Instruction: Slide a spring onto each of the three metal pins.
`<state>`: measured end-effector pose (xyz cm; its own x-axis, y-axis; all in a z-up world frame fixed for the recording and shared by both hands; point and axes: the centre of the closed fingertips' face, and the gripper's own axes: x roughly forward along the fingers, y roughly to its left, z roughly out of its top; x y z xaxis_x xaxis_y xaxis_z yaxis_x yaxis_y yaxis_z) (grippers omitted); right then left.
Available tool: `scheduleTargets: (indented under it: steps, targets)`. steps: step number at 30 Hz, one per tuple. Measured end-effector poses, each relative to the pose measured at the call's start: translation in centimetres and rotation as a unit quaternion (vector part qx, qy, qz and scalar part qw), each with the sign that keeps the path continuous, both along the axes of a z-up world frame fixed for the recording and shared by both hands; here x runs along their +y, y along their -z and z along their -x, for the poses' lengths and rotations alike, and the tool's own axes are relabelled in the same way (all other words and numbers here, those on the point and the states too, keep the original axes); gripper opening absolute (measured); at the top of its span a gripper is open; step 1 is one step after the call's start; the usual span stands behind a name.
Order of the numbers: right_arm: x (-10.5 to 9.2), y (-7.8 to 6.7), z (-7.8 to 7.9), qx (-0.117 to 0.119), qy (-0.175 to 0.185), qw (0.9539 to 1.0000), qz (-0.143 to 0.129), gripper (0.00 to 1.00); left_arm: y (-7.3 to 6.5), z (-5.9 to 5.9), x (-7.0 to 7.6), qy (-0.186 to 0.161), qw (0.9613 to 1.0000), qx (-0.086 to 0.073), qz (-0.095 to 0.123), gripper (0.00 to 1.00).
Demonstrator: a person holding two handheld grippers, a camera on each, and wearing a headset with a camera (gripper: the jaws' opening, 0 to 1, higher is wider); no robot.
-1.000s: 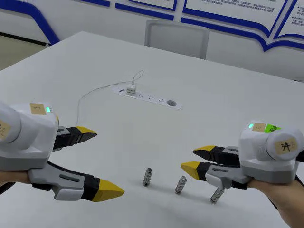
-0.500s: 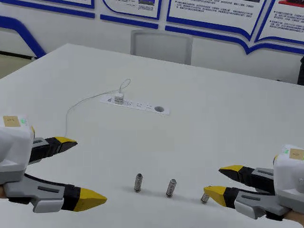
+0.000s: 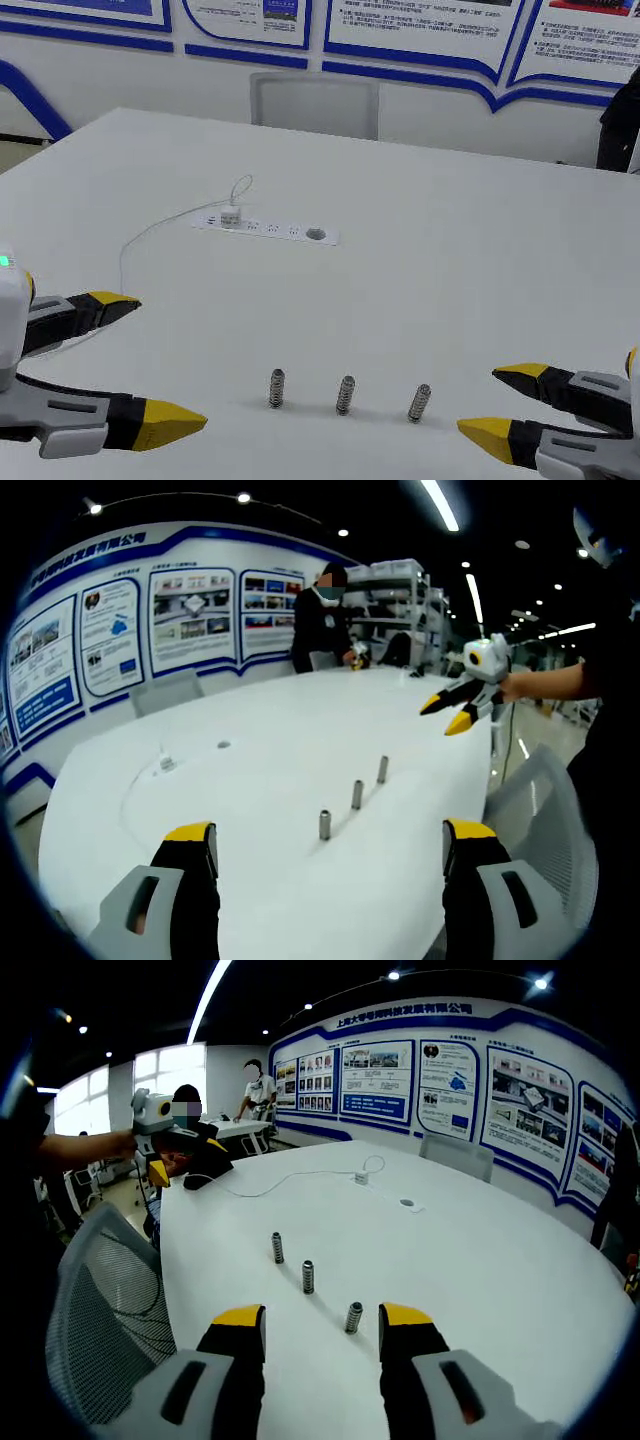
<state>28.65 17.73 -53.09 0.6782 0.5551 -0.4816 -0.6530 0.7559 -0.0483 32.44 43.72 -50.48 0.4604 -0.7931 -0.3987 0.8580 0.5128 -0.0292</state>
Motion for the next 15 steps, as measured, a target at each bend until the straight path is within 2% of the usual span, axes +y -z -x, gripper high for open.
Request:
scheduleTargets:
  steps: [4,8,12,15]
  targets:
    - [-0.5,-0.3,0.5,-0.003,0.0,1.0,-0.001,0.49,-0.2,0.1,-0.1,0.001,1.0,-0.001,0.0,0.95]
    - [-1.5,-0.5,0.7,-0.008,0.019,0.9998,-0.007,0.5,-0.4,0.2,-0.1,0.0,1.0,-0.002,0.004,0.95]
    - [-2.4,-0.2,0.9,-0.005,0.034,0.9994,-0.008,0.51,0.4,0.1,0.2,-0.002,1.0,0.007,-0.003,0.95]
    - [-2.8,-0.1,1.3,-0.001,0.039,0.9992,-0.01,0.52,0.4,0.2,0.3,-0.001,1.0,0.01,0.0,0.95]
